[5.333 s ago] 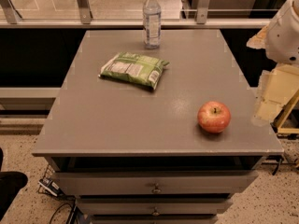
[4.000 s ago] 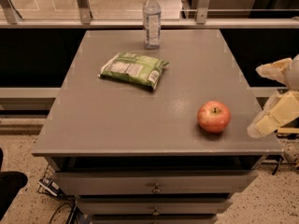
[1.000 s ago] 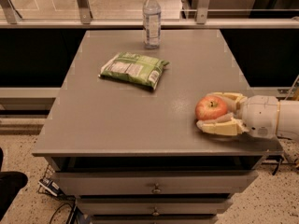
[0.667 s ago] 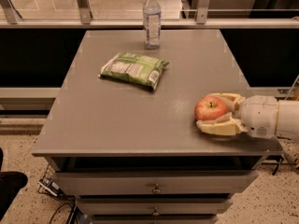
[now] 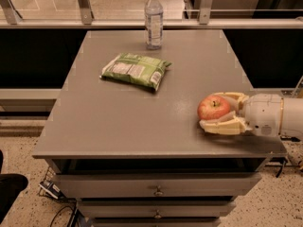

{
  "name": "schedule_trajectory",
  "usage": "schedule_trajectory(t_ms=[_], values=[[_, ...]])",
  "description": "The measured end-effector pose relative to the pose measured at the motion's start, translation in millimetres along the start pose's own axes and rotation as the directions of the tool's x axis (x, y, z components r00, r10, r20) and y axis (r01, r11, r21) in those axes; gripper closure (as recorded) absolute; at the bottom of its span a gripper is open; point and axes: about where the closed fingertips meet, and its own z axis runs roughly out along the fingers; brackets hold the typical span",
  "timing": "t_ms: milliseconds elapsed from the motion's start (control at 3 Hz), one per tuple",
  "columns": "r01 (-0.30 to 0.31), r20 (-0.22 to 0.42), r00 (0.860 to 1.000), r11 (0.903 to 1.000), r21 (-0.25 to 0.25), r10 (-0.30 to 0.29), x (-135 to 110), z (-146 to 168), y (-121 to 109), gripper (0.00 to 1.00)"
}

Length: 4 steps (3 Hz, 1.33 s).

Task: Move apple near blue plastic bottle

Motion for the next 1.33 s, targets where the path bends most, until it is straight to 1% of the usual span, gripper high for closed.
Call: schedule_trajectory(t_ms=[333,667,1000,1333], values=[[0.016,-0.042,0.999,0.9999,0.002,-0.016,-20,-2,-31,1.00],[0.049,-0.055,0.997,0.9988,0.001,-0.049,-40,20,-86,1.00],[0.089,-0.040,0.995,0.9949,0.049,-0.087,-61,57,-151,1.00],[0.125,-0.028,0.992,0.9873,0.098,-0.123,-66,96,-213,1.00]])
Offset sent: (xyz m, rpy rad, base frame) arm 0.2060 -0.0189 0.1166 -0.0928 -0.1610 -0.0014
